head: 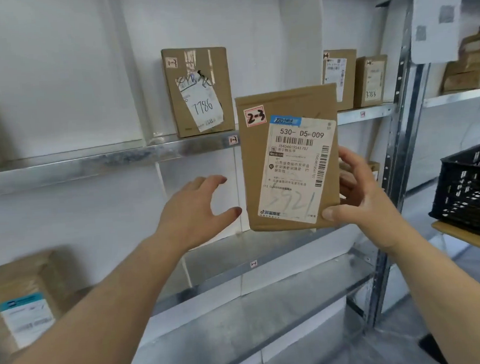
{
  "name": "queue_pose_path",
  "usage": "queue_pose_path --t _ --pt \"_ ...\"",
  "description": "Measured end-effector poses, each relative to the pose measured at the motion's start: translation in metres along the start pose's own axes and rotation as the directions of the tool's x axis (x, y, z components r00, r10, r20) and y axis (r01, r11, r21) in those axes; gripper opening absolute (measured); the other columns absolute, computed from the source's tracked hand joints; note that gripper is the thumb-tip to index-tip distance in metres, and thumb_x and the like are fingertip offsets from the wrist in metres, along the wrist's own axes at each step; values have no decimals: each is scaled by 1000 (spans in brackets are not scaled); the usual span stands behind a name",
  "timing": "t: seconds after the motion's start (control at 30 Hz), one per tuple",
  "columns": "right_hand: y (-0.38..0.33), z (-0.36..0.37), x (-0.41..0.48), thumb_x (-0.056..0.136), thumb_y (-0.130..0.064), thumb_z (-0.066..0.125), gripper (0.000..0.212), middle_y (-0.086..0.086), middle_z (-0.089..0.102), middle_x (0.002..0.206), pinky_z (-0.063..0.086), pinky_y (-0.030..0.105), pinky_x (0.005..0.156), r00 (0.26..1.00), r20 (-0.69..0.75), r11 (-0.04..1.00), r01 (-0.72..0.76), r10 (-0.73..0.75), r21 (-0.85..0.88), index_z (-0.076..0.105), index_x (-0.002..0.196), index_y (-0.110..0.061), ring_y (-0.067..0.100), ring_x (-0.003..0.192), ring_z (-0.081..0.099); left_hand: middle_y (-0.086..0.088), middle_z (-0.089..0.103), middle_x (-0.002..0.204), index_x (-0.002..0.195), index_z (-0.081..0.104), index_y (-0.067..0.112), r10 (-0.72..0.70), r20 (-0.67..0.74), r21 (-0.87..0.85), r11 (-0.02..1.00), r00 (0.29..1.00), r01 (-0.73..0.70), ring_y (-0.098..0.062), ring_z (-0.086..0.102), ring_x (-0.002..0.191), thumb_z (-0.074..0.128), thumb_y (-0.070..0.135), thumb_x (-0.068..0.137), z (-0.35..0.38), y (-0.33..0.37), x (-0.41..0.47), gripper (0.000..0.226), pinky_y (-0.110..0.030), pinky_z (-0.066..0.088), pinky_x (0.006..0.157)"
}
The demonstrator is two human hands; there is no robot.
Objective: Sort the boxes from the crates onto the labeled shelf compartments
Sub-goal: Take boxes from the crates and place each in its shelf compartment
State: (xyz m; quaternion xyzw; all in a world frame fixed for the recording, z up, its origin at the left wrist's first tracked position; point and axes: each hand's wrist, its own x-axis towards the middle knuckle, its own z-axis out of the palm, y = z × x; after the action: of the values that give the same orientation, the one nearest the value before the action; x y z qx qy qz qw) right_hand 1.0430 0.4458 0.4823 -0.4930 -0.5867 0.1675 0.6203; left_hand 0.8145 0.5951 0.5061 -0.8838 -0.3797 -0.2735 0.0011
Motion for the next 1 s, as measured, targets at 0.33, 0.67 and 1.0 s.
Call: queue_pose_path --t 0.33,0.67,1.0 --pt "81 -38 30 51 -26 76 91 -8 64 119 54 26 81 993 91 993 -88 82 72 38 129 -56 9 117 58 1 39 148 145 32 29 -132 76 107 987 988 124 -21 41 131 57 58 84 77 8 22 71 -37 38 102" --pt "149 1 73 52 -17 78 93 -11 61 116 55 31 87 962 196 978 -203 191 42 37 124 -59 5 113 59 1 41 148 145 32 29 -245 100 146 962 964 229 -22 44 130 53 64 84 131 -44 53 73 -38 42 100" --pt "210 42 114 65 0 84 105 -21 60 113 56 36 89 927 264 964 -257 266 -69 28 133 -57 3 112 58 3 38 149 144 33 28 -368 84 34 930 926 367 -20 40 133 47 59 89 163 -95 66 65 -39 41 102"
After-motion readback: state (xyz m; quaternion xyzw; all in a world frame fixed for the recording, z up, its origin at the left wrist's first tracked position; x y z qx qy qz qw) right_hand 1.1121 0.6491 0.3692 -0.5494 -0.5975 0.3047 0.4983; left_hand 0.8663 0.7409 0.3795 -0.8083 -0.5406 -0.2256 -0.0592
